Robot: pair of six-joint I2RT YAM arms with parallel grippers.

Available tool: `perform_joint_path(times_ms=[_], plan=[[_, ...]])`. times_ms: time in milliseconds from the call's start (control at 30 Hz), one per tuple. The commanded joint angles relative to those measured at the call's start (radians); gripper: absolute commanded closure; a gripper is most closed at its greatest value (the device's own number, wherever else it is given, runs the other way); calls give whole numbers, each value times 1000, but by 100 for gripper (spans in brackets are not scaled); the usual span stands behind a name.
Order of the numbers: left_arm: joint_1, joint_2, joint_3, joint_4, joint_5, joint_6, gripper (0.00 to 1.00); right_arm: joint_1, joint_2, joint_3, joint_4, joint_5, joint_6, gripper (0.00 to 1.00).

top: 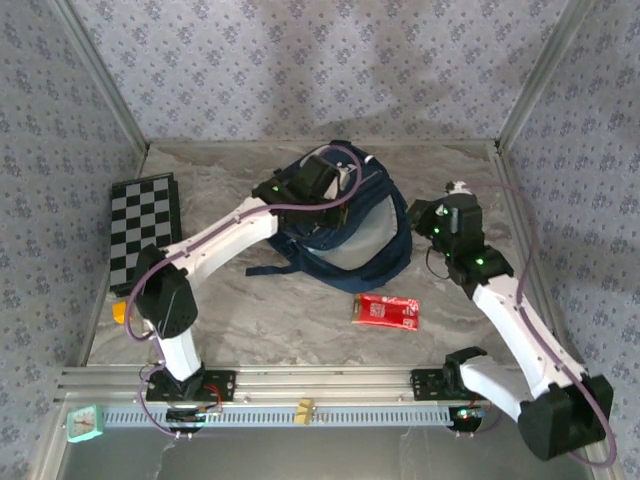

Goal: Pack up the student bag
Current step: Close the student bag at the top-center of the table, then rotate the student bag at the top-center of the table.

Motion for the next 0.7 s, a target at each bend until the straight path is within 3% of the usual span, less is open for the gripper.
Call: perform_joint_path(times_ms=[0,133,233,467,667], plan=[[-47,-6,-4,-40,57,26,71,-5,-19,-30,-171,-43,-17,75],[-23,-124,-137,31,39,-15,50,15,-12,-40,-211,-117,8,70],[64,-198,-248,61,54,-88,43,59,21,-11,-240,-150,27,64],[292,-221,-456,206,157,-252,42,229,132,90,-287,-105,97,55],[432,-151,-517,322,205,-376,46,299,203,103,-183,-99,193,48]])
